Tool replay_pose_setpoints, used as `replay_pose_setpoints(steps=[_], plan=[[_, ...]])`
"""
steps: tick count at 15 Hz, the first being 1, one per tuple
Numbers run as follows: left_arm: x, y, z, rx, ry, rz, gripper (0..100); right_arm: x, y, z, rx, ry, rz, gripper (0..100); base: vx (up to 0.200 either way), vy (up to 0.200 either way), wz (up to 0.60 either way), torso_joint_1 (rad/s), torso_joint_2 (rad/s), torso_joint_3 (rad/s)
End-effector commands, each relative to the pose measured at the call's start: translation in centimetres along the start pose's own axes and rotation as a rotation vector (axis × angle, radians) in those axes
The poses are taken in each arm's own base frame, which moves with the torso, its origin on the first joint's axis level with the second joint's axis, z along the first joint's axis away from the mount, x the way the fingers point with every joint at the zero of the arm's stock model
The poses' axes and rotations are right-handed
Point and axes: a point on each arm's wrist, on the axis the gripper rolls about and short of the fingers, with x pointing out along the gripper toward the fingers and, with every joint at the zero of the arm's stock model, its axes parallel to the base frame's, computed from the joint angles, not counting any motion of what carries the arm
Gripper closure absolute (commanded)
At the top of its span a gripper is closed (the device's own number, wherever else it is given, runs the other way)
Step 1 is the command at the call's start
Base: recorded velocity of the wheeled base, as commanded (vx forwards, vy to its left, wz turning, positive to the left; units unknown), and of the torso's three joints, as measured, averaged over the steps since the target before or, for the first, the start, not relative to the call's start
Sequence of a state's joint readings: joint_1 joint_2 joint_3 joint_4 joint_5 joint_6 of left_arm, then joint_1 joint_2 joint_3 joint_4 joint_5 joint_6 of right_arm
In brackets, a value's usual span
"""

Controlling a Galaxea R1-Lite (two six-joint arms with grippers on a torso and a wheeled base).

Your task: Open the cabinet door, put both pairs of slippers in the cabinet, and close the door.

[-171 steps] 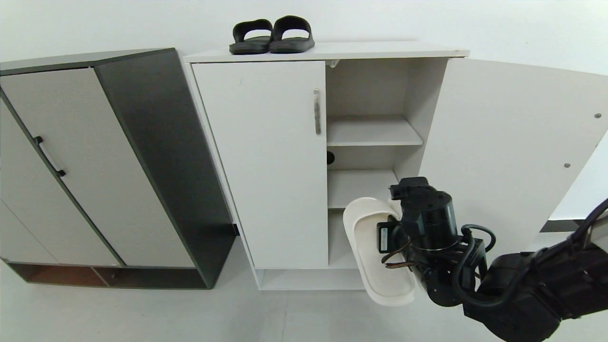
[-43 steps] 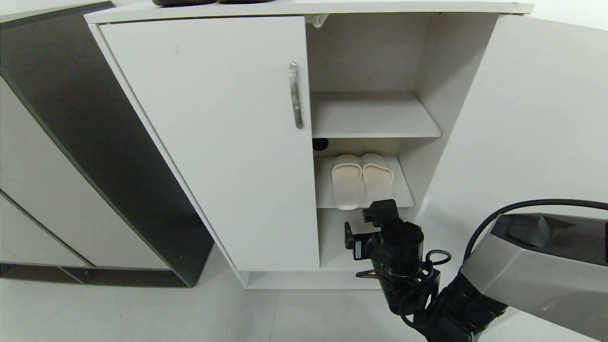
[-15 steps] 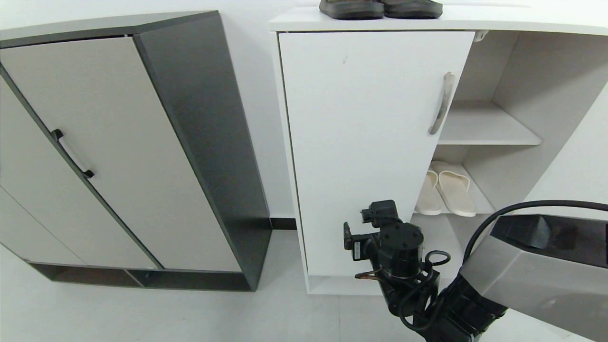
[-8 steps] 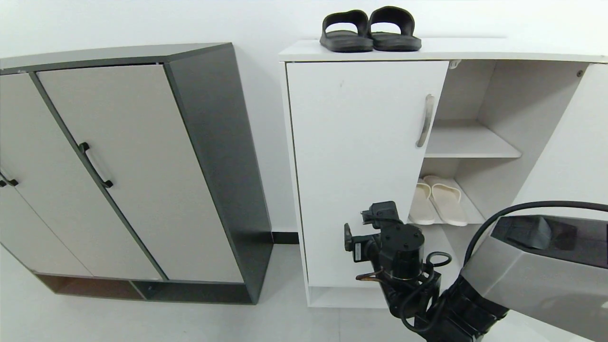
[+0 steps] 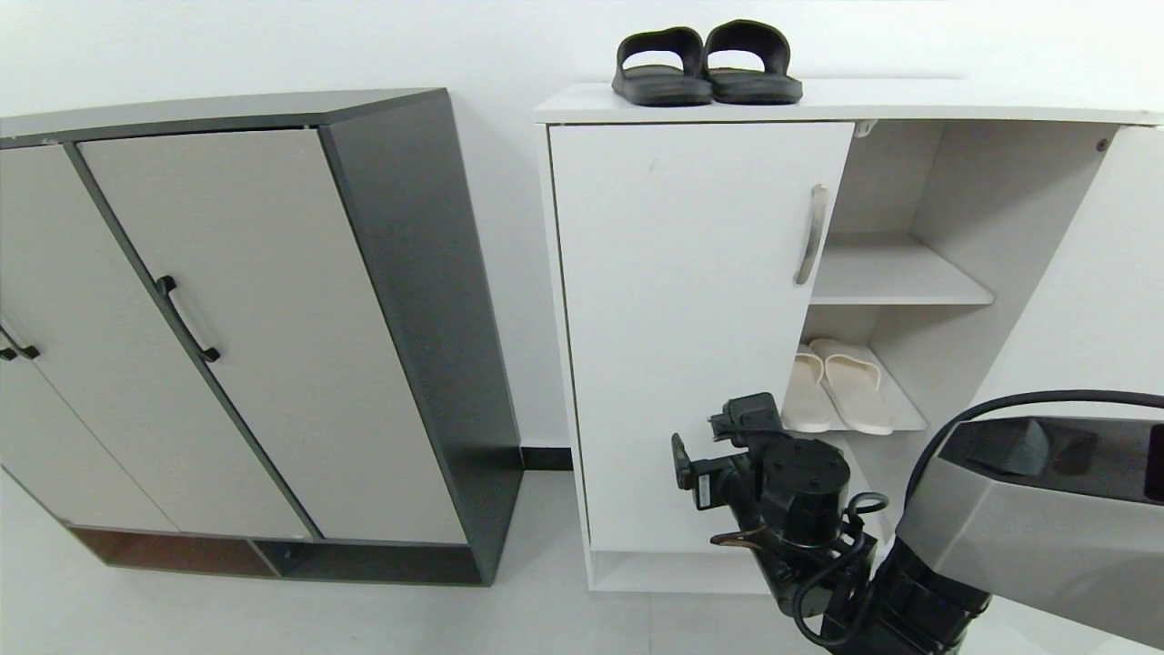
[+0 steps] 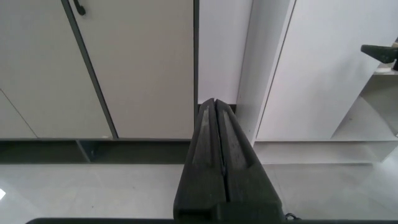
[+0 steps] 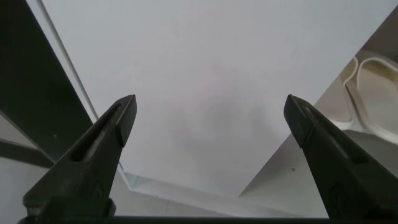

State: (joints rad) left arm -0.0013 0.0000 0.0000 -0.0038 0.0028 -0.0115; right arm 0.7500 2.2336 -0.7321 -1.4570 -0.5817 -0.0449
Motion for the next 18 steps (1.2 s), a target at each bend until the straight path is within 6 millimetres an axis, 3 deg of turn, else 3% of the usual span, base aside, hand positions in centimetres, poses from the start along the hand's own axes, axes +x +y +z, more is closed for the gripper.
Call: replay_pose_setpoints(steps=[1,4,7,18], plan=[[0.01,0.0,0.01,-0.001,0.001,0.0,100,0.04,0.05,-0.41,-0.01,0.009,0.001,0,0.0,0.0,0.0,0.0,0.0,0.0],[0.01,0.0,0.01,-0.001,0.001,-0.001,100,0.09,0.08,-0.39,-0.01,0.006,0.001,0,0.0,0.0,0.0,0.001,-0.04,-0.041],[0.01,0.0,0.01,-0.001,0.001,0.0,100,0.0,0.23,-0.38,-0.01,0.006,0.005,0,0.0,0.0,0.0,0.015,-0.19,-0.317],[0.01,0.0,0.01,-0.002,0.001,0.0,100,0.0,0.23,-0.52,-0.016,0.01,0.006,0,0.0,0.0,0.0,0.104,-0.49,-0.346]])
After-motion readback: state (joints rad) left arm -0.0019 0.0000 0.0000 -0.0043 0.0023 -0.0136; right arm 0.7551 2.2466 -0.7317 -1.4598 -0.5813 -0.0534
